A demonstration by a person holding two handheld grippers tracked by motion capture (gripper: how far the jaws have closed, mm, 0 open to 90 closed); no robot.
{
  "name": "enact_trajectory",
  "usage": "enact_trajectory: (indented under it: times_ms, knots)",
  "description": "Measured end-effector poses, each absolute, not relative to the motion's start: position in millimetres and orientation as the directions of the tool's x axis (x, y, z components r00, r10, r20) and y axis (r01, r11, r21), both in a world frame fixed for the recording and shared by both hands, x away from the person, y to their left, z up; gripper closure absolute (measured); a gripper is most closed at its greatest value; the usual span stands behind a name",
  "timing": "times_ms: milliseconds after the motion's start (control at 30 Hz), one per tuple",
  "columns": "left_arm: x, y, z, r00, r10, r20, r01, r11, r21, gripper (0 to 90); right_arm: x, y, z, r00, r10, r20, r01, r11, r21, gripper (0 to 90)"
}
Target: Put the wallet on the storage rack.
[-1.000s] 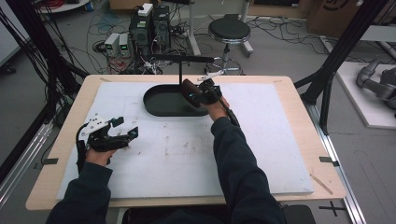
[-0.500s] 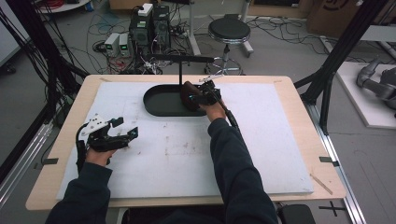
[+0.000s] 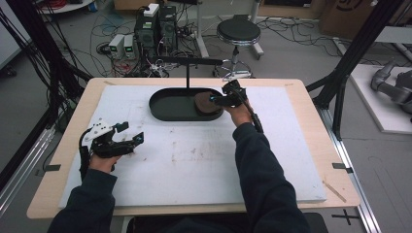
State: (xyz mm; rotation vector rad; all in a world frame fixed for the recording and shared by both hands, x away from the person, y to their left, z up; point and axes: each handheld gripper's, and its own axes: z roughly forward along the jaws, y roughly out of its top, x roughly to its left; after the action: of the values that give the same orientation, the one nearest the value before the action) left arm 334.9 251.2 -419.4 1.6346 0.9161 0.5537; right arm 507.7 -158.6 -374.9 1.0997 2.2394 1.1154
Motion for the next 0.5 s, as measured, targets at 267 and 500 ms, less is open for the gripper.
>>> enact_trajectory:
  times_ms: [267,500]
  knots:
    - [334.7,252.3,-417.5,0.574,0.81,-0.123,0.271,-0.046,0.961,20.0,459.1,-216.6,-353.2,-0.639,0.769,0.02,0.428,0.334,0.84,28.6]
    - [336.7,254.1,-414.2,0.546,0.828,-0.126,0.258,-0.023,0.966,18.9,404.5,-270.2,-357.9,-0.63,0.777,-0.013,0.389,0.33,0.86,22.4]
